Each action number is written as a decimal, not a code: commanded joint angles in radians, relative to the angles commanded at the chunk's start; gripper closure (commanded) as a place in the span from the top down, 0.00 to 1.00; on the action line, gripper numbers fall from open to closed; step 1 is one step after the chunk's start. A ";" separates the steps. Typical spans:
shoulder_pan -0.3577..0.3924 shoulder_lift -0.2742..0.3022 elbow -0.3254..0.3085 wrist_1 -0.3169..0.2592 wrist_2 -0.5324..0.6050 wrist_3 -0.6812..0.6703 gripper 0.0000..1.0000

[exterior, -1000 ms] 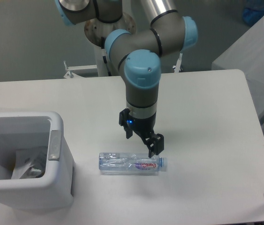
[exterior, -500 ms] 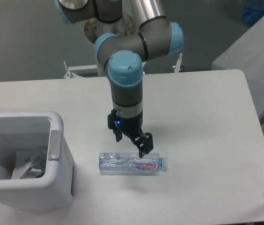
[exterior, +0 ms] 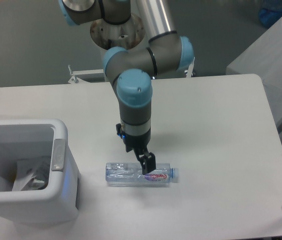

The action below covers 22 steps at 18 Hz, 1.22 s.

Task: Place the trash in the trash can
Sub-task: 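Move the gripper over the water bottle and lower it, then grasp the water bottle near its cap end and tilt it up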

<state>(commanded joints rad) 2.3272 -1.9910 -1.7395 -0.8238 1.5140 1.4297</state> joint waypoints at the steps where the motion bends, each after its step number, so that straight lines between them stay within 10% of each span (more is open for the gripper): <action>1: -0.006 -0.002 0.000 0.000 0.000 0.000 1.00; 22: -0.057 -0.111 0.003 0.031 0.018 -0.018 1.00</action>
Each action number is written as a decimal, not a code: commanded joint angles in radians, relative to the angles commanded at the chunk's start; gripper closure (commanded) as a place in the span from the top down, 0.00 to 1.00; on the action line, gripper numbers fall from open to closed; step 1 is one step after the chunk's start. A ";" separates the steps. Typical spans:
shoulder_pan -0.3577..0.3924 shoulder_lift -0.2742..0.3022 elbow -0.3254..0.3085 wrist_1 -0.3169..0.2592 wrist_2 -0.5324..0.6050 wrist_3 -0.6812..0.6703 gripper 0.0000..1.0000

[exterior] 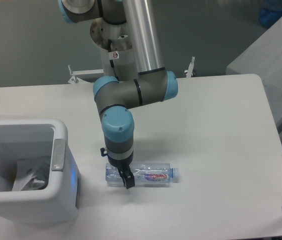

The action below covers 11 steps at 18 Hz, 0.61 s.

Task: Place the trash in the trash can
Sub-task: 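Grasp the water bottle near its cap end and tilt it up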

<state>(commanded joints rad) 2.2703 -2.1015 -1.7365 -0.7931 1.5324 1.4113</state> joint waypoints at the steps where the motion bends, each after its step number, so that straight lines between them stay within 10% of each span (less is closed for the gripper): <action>1: 0.000 0.000 0.000 0.000 0.000 -0.003 1.00; 6: 0.000 0.006 -0.002 0.000 0.000 -0.023 0.69; 11: 0.000 0.009 -0.003 -0.002 0.002 -0.026 0.62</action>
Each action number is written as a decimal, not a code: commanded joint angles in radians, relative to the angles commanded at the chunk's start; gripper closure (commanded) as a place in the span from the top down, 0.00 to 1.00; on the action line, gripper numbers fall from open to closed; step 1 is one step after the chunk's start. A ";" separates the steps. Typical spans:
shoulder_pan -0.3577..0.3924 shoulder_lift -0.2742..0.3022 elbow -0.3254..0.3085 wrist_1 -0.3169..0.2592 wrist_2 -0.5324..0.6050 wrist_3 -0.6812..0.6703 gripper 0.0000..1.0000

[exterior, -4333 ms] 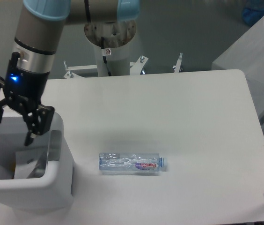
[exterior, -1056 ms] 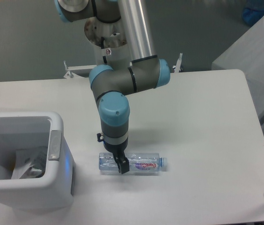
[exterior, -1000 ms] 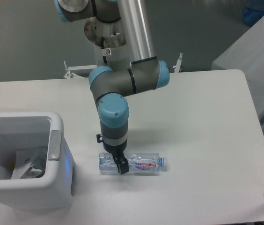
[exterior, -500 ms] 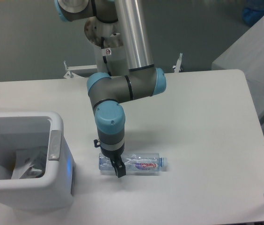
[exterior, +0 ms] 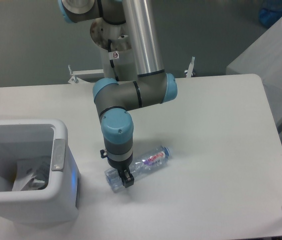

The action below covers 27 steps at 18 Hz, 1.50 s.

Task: Place the trash in the trash can
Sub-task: 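Grasp the water bottle near its cap end and tilt it up, then lift the bottle and carry it over the trash bin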

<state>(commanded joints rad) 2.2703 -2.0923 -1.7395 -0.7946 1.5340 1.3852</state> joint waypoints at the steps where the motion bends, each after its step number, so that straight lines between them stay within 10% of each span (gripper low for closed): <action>1: 0.000 0.000 0.000 0.000 -0.002 -0.003 0.62; 9: 0.020 0.008 0.029 0.000 -0.005 -0.008 0.63; 16: 0.155 0.146 0.116 0.000 -0.167 -0.185 0.63; 27: 0.207 0.199 0.420 0.020 -0.443 -0.705 0.63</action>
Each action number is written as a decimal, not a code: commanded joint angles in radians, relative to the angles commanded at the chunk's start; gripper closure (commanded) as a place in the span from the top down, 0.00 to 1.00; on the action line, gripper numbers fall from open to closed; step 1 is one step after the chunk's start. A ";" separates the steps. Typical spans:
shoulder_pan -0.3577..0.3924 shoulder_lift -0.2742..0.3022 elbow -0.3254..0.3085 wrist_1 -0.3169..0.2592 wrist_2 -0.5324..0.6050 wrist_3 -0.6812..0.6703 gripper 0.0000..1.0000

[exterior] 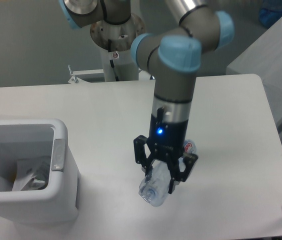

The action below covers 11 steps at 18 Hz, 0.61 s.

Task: Place the trash in the trash can
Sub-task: 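Lift the bottle and carry it over the trash bin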

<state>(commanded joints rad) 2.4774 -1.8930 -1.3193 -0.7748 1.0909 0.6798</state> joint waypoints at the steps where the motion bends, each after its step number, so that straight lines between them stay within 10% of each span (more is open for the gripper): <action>1: -0.003 0.014 0.002 0.005 -0.020 -0.018 0.63; 11: -0.146 0.094 0.026 0.008 -0.031 -0.216 0.63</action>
<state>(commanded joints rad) 2.3317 -1.7994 -1.2932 -0.7670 1.0600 0.4633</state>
